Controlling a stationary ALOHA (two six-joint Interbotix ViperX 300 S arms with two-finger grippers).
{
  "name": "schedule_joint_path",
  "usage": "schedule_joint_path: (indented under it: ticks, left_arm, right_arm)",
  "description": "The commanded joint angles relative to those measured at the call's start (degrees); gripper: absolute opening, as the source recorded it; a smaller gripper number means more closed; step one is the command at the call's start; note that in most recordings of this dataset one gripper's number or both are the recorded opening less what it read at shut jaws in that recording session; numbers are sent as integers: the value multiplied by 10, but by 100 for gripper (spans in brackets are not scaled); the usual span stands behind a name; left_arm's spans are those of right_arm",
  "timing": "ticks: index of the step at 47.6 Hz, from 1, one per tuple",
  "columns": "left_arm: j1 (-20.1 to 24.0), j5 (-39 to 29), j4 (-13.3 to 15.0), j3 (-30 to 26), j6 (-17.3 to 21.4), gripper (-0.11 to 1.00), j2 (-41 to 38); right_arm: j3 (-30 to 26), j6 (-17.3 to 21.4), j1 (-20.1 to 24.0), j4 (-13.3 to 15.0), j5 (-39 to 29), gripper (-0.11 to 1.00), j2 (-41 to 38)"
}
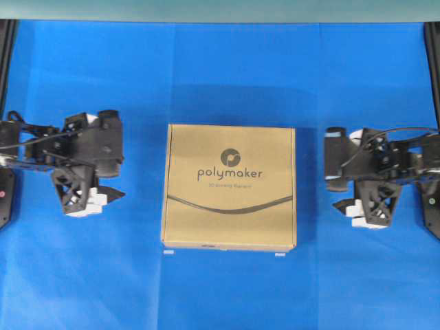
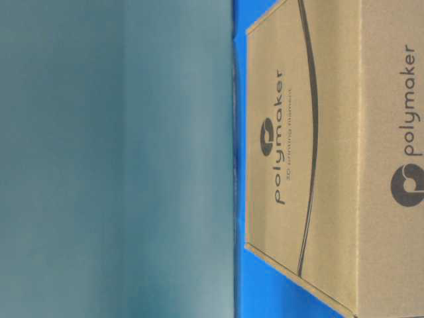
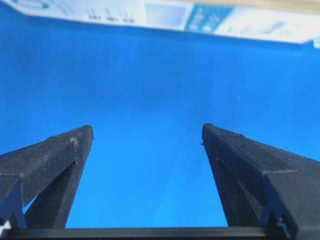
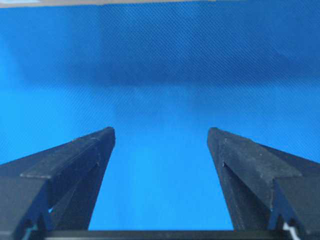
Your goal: Lift up the cardboard box by clamping it between your arms.
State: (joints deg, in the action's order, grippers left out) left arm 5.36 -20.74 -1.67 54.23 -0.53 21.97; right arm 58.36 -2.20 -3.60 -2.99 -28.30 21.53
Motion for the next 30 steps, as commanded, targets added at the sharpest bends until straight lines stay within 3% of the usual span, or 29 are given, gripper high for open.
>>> schedule_joint_path:
  ticks: [1,16,30]
  left_arm:
    - [-3,3,0,6,-3,86,25]
    - [-7,5,0,14,4,86,64]
    - [-17,10,0,11,-4,86,99]
  right_arm:
    - [6,4,-1,-2,2,100,38]
    - [69,66,1,-4,18,99,178]
    - [88,69,1,0,20,99,312]
